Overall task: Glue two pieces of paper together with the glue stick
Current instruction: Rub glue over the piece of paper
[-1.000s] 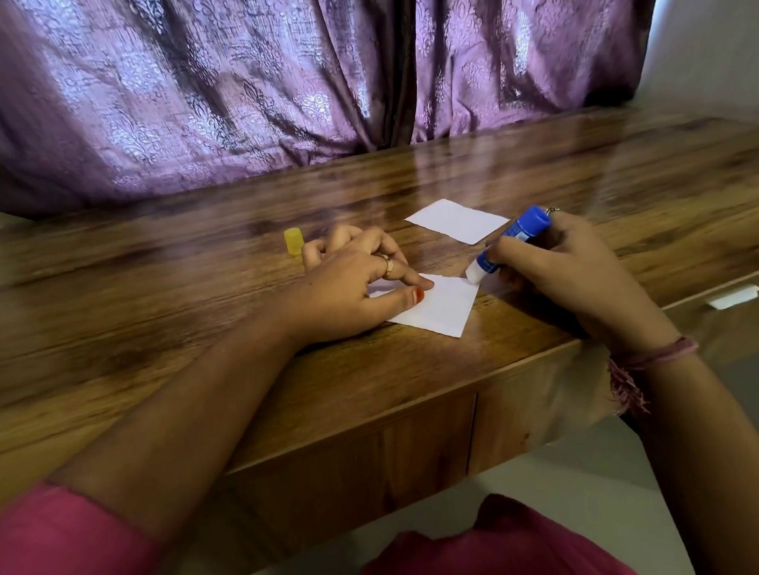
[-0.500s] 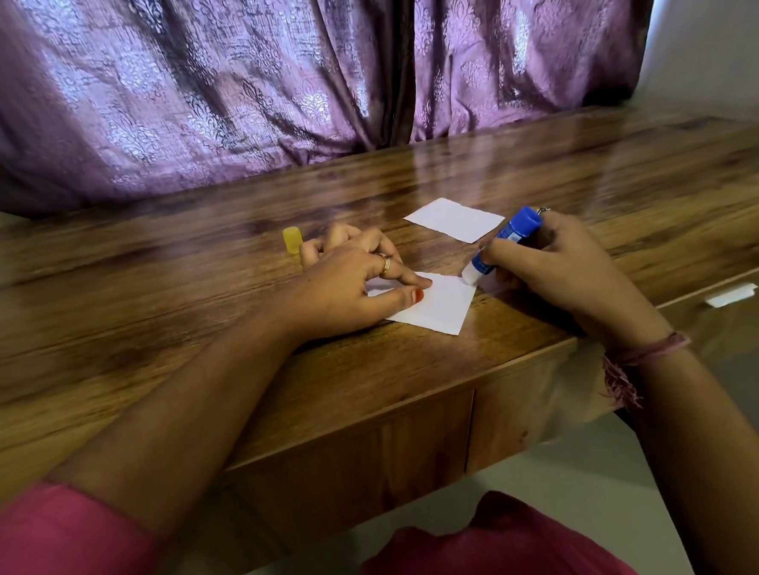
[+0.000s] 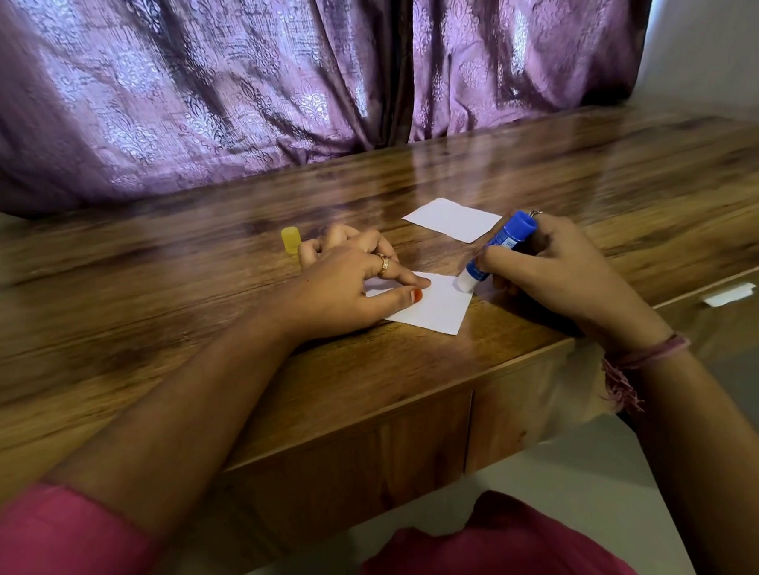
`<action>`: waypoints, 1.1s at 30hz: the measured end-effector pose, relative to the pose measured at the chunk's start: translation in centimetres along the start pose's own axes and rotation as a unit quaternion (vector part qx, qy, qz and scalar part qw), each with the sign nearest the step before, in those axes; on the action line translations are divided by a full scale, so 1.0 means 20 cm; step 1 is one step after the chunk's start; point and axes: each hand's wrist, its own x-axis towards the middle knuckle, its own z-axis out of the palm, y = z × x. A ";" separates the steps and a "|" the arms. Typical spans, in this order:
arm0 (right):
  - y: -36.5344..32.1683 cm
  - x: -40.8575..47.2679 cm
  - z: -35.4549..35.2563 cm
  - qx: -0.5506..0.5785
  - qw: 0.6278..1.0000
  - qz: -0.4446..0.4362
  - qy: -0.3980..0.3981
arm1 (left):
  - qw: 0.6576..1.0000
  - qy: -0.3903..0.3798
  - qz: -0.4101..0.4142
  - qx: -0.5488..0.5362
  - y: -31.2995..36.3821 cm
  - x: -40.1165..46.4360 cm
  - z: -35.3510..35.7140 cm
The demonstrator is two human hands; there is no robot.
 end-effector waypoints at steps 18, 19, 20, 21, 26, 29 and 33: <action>0.01 0.00 0.01 0.050 0.998 -0.002 -0.031 | 1.000 -0.004 -0.008 0.004 0.00 0.00 -0.01; 0.01 0.00 0.01 0.049 0.998 -0.002 -0.026 | 1.000 -0.005 -0.009 0.005 0.00 0.00 -0.01; 0.01 0.00 0.01 0.047 0.998 -0.002 -0.028 | 1.000 -0.007 -0.010 0.006 0.00 0.00 -0.01; 0.01 0.00 0.01 0.043 0.998 -0.003 -0.037 | 1.000 -0.010 -0.011 0.006 0.01 0.00 0.00; 0.00 -0.01 0.01 0.056 0.997 -0.005 -0.048 | 1.000 -0.009 -0.007 0.006 0.00 0.01 0.00; -0.02 -0.01 0.02 0.050 0.996 -0.005 -0.073 | 1.000 -0.006 -0.006 0.001 0.00 0.01 0.00; -0.02 -0.02 0.02 0.080 0.994 0.014 -0.070 | 1.000 0.005 -0.008 0.003 0.00 0.01 0.01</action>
